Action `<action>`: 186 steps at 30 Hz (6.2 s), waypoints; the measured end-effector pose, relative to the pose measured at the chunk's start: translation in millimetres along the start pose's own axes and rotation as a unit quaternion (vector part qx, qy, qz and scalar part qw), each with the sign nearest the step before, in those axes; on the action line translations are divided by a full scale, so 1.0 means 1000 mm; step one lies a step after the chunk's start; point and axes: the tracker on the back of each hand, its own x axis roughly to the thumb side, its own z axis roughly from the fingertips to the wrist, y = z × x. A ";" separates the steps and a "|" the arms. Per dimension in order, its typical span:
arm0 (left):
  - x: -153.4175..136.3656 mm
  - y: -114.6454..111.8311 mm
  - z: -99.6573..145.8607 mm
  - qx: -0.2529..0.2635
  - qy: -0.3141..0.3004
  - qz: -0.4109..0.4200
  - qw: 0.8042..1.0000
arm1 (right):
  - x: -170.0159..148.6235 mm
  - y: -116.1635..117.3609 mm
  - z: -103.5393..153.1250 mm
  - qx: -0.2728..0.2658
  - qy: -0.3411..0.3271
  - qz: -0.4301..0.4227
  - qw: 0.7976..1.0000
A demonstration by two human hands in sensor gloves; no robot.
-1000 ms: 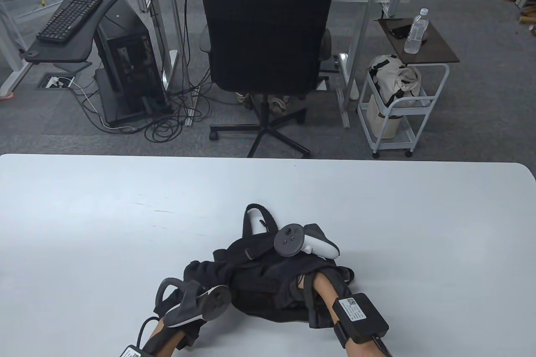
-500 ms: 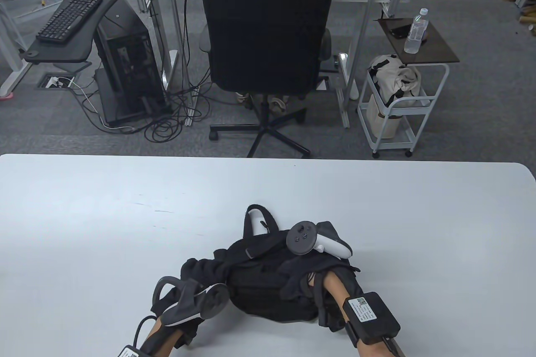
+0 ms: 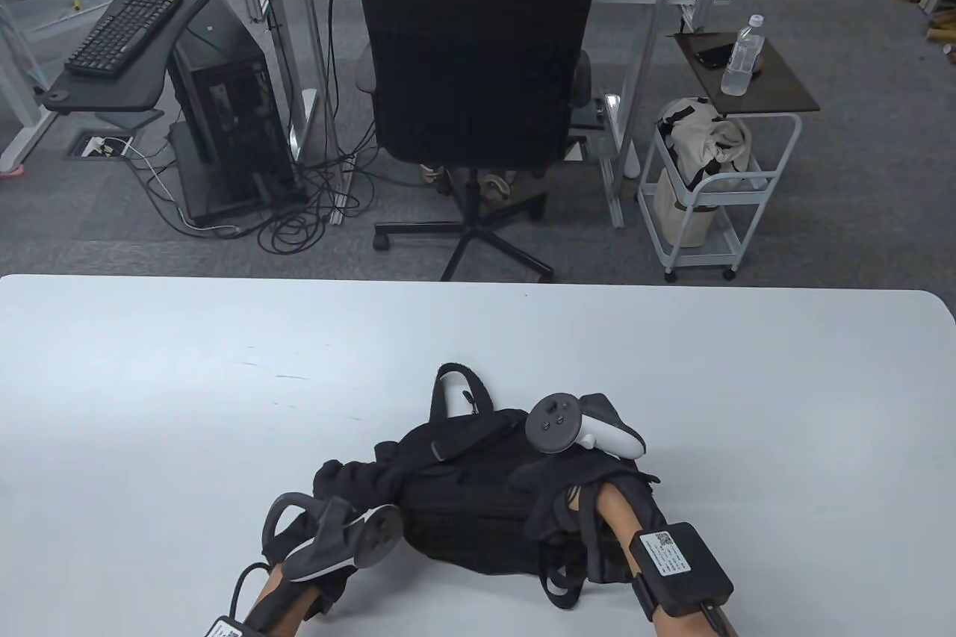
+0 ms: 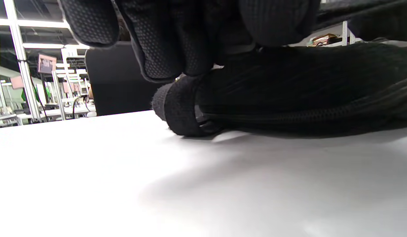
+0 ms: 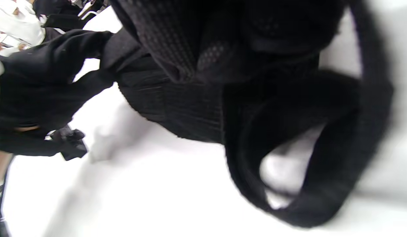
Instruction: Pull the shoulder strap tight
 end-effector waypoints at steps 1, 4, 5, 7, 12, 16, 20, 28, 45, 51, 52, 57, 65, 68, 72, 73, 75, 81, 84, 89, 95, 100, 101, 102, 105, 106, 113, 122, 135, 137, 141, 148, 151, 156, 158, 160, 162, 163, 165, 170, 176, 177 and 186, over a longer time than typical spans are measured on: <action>0.001 0.002 0.000 0.007 0.000 -0.006 1.000 | -0.003 -0.001 0.002 -0.022 0.008 0.005 1.000; 0.000 0.003 0.000 0.011 -0.001 0.010 1.000 | -0.009 -0.005 0.006 -0.039 0.022 -0.008 0.999; 0.000 0.003 0.000 0.010 0.000 0.010 1.000 | -0.009 -0.006 0.007 -0.035 0.017 -0.015 0.999; -0.002 0.001 0.001 0.006 0.009 -0.022 1.000 | -0.011 -0.006 0.010 -0.027 0.008 -0.005 1.000; -0.005 -0.001 -0.001 0.004 0.008 0.014 1.000 | -0.018 -0.005 0.013 -0.049 0.018 -0.025 0.998; -0.008 -0.002 0.000 0.003 0.012 -0.007 1.000 | -0.021 -0.007 0.019 -0.029 0.011 -0.012 0.999; -0.008 -0.001 0.000 0.005 0.013 0.013 1.000 | -0.024 -0.008 0.024 -0.059 0.019 -0.007 0.998; -0.008 -0.004 0.000 -0.001 0.015 0.005 1.000 | -0.030 -0.007 0.033 -0.059 0.027 0.009 0.998; -0.016 -0.005 0.002 -0.018 0.028 0.030 0.999 | -0.068 0.001 0.052 -0.079 0.049 -0.095 0.991; -0.021 -0.013 0.002 -0.039 0.020 0.062 0.997 | -0.107 0.012 0.054 -0.218 0.056 -0.260 0.939; -0.022 -0.013 0.002 -0.040 0.023 0.075 0.996 | -0.110 0.011 0.057 -0.243 0.067 -0.248 0.935; -0.031 -0.006 0.003 -0.019 0.047 0.131 0.990 | -0.081 0.001 0.077 -0.362 0.073 -0.073 0.927; -0.036 0.004 0.004 -0.001 0.075 0.127 0.989 | -0.040 0.034 0.079 -0.397 0.082 0.173 0.898; -0.029 0.013 0.000 0.001 0.081 0.109 0.991 | -0.042 0.040 0.080 -0.398 0.075 0.167 0.899; -0.016 0.025 -0.018 -0.009 0.100 0.075 0.992 | -0.047 0.039 0.085 -0.408 0.067 0.149 0.898; -0.011 0.030 -0.028 -0.030 0.099 0.062 0.993 | -0.048 0.039 0.087 -0.414 0.066 0.147 0.896; -0.001 0.038 -0.043 -0.042 0.091 0.037 0.994 | -0.049 0.039 0.089 -0.411 0.062 0.144 0.898; 0.036 0.047 -0.092 -0.104 0.072 -0.036 0.991 | -0.053 0.040 0.090 -0.398 0.058 0.139 0.905; 0.047 0.034 -0.110 -0.158 0.077 -0.053 0.983 | -0.055 0.040 0.091 -0.397 0.053 0.129 0.907; 0.055 0.005 -0.124 -0.216 0.076 -0.092 0.969 | -0.054 0.040 0.090 -0.390 0.048 0.129 0.910; 0.059 -0.008 -0.129 -0.189 0.075 -0.136 0.970 | -0.054 0.040 0.089 -0.385 0.043 0.128 0.913; 0.047 0.011 -0.120 -0.135 0.070 -0.086 0.985 | -0.054 0.040 0.090 -0.386 0.039 0.128 0.913; 0.045 0.015 -0.117 -0.121 0.067 -0.076 0.987 | -0.054 0.040 0.090 -0.386 0.037 0.128 0.913; 0.042 0.020 -0.113 -0.105 0.063 -0.062 0.991 | -0.054 0.040 0.089 -0.387 0.036 0.128 0.913; 0.036 0.029 -0.104 -0.065 0.056 -0.032 0.996 | -0.054 0.041 0.088 -0.386 0.035 0.129 0.913; 0.033 0.031 -0.101 -0.047 0.055 -0.023 0.997 | -0.054 0.041 0.088 -0.385 0.034 0.130 0.913; 0.024 0.023 -0.079 0.003 0.056 0.048 0.997 | -0.054 0.043 0.082 -0.375 0.028 0.118 0.919; 0.018 0.011 -0.068 0.033 0.056 0.110 0.992 | -0.027 0.028 0.058 -0.359 0.015 0.063 0.931; 0.012 0.007 -0.061 0.060 0.028 0.155 0.986 | 0.053 -0.028 -0.058 -0.198 0.021 -0.003 0.980; 0.009 0.005 -0.061 0.059 0.035 0.161 0.985 | 0.057 -0.030 -0.069 -0.188 0.041 0.011 0.981; 0.000 0.000 -0.060 0.070 0.042 0.207 0.975 | 0.059 -0.035 -0.076 -0.186 0.055 0.096 0.976; 0.006 0.001 -0.062 0.058 0.038 0.168 0.983 | 0.057 -0.037 -0.078 -0.165 0.000 0.062 0.984; 0.006 0.001 -0.061 0.058 0.037 0.146 0.987 | 0.056 -0.039 -0.074 -0.147 -0.013 0.040 0.988; 0.011 0.010 -0.060 0.080 0.027 0.113 0.990 | 0.055 -0.039 -0.067 -0.158 -0.013 0.061 0.985; 0.010 0.012 -0.059 0.082 0.026 0.117 0.989 | 0.053 -0.038 -0.064 -0.172 -0.021 0.069 0.982; 0.009 0.015 -0.057 0.089 0.026 0.119 0.989 | 0.047 -0.040 -0.057 -0.193 -0.026 0.078 0.978; 0.008 0.018 -0.057 0.102 0.028 0.122 0.987 | 0.031 -0.045 -0.049 -0.239 -0.042 0.048 0.969; 0.008 0.019 -0.057 0.103 0.029 0.113 0.988 | 0.025 -0.048 -0.045 -0.243 -0.041 0.050 0.968; 0.011 0.017 -0.058 0.102 0.021 0.116 0.988 | 0.006 -0.053 -0.037 -0.249 -0.017 0.027 0.968; 0.022 0.013 -0.059 0.091 0.008 0.102 0.991 | 0.009 -0.056 -0.032 -0.242 0.031 0.061 0.968; 0.017 0.014 -0.058 0.094 0.015 0.127 0.987 | 0.059 -0.045 -0.053 -0.173 -0.006 0.093 0.980; 0.016 0.015 -0.057 0.098 0.017 0.127 0.987 | 0.064 -0.042 -0.060 -0.170 0.011 0.118 0.978; 0.013 0.019 -0.056 0.100 0.035 0.089 0.990 | 0.039 -0.049 -0.042 -0.229 -0.017 0.098 0.968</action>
